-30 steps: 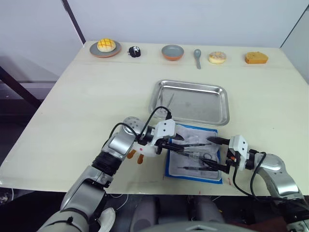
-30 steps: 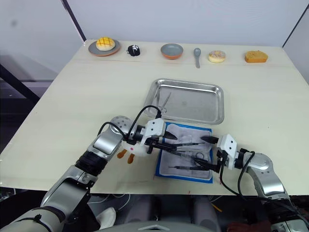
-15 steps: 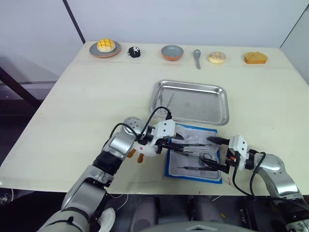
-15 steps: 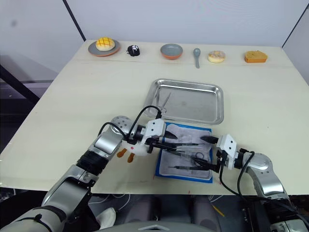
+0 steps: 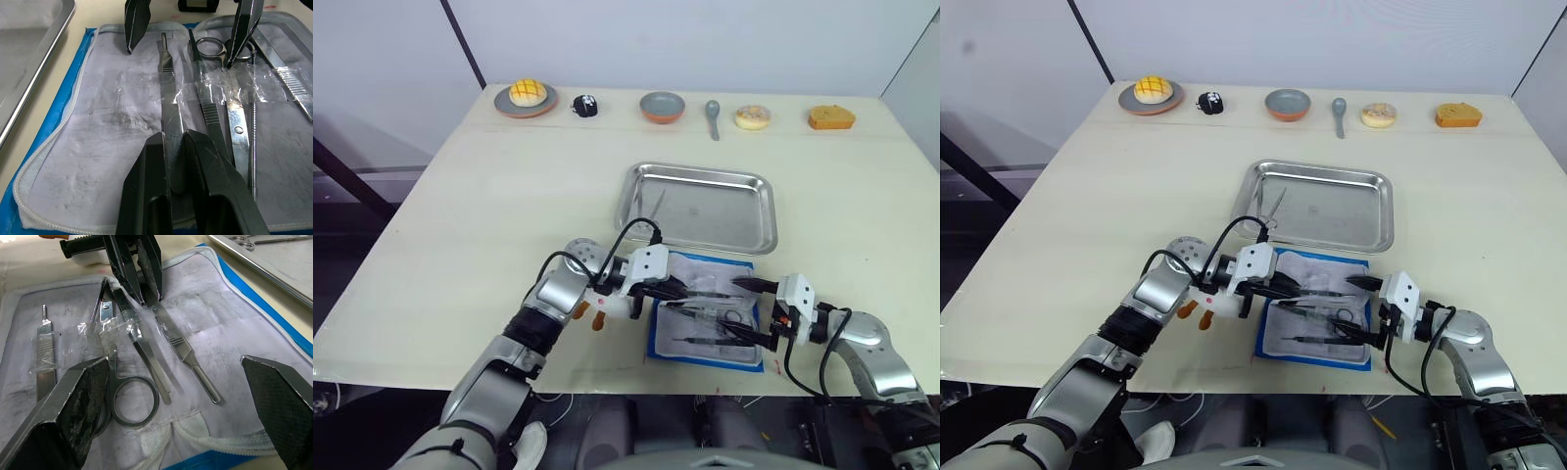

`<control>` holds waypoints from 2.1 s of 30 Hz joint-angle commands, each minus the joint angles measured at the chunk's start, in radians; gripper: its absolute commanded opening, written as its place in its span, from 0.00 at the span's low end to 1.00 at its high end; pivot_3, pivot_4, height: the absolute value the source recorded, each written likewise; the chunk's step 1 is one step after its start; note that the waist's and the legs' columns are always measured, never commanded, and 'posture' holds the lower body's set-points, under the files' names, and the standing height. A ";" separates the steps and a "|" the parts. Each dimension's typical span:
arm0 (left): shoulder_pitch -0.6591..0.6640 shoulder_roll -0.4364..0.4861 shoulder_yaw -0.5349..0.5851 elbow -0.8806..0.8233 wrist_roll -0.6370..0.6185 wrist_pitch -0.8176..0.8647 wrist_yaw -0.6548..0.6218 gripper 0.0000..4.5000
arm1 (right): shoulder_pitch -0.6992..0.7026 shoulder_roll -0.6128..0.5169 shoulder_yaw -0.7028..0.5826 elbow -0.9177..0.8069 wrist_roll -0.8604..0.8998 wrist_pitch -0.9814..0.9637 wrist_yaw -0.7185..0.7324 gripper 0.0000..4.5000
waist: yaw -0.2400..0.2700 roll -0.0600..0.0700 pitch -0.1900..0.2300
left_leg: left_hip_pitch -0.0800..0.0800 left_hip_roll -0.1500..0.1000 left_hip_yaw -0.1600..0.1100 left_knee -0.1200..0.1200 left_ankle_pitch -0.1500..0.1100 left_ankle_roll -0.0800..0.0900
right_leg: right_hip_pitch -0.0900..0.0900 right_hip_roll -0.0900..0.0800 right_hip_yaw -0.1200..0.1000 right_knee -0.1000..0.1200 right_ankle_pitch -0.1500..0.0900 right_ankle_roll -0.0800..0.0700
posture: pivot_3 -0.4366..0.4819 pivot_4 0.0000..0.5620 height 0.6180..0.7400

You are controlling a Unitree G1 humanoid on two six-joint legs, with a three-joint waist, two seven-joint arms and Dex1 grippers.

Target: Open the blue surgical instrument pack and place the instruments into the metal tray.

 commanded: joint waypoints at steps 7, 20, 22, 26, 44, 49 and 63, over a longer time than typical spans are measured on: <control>-0.012 0.003 0.001 -0.034 -0.010 0.011 -0.015 0.00 | 0.020 0.002 0.020 0.053 -0.040 0.021 -0.011 1.00 | 0.000 0.000 -0.001 | 0.000 0.000 0.000 0.000 0.000 0.000 | 0.000 0.000 0.000 0.000 0.000 0.000 | 0.48 0.27 0.94; -0.061 0.026 -0.012 -0.210 0.010 0.238 0.004 0.00 | 0.011 0.018 0.029 0.069 -0.047 0.011 -0.012 1.00 | -0.004 0.000 -0.001 | 0.000 0.000 0.000 0.000 0.000 0.000 | 0.000 0.000 0.000 0.000 0.000 0.000 | 0.48 0.27 0.94; -0.077 0.037 -0.021 -0.233 0.009 0.284 -0.013 0.00 | 0.012 0.020 0.029 0.071 -0.048 0.009 -0.012 1.00 | -0.004 0.000 0.000 | 0.000 0.000 0.000 0.000 0.000 0.000 | 0.000 0.000 0.000 0.000 0.000 0.000 | 0.48 0.27 0.94; -0.110 0.065 -0.043 -0.289 0.000 0.402 -0.046 0.00 | 0.016 0.024 0.029 0.070 -0.050 0.008 -0.015 1.00 | -0.005 0.000 0.000 | 0.000 0.000 0.000 0.000 0.000 0.000 | 0.000 0.001 0.000 0.000 0.000 0.000 | 0.48 0.27 0.94; -0.179 0.150 -0.088 -0.427 -0.022 0.631 -0.097 0.00 | 0.025 0.034 0.029 0.069 -0.052 0.005 -0.022 1.00 | -0.011 0.000 0.000 | -0.001 0.001 -0.003 0.000 0.000 0.000 | 0.000 0.004 0.004 0.000 0.000 0.000 | 0.48 0.27 0.94; -0.187 0.183 -0.081 -0.422 -0.033 0.613 -0.115 0.00 | 0.024 0.035 0.029 0.069 -0.052 0.005 -0.021 1.00 | -0.012 0.000 0.000 | -0.001 0.001 -0.005 0.000 0.000 0.000 | 0.000 0.004 0.004 0.000 0.000 0.000 | 0.48 0.27 0.94; -0.216 0.350 0.008 -0.358 -0.106 0.507 -0.246 0.00 | 0.028 0.033 0.028 0.070 -0.052 0.005 -0.014 1.00 | -0.013 0.000 0.000 | -0.001 0.000 -0.007 0.000 0.000 0.000 | 0.000 0.004 0.005 -0.001 0.000 0.000 | 0.48 0.27 0.94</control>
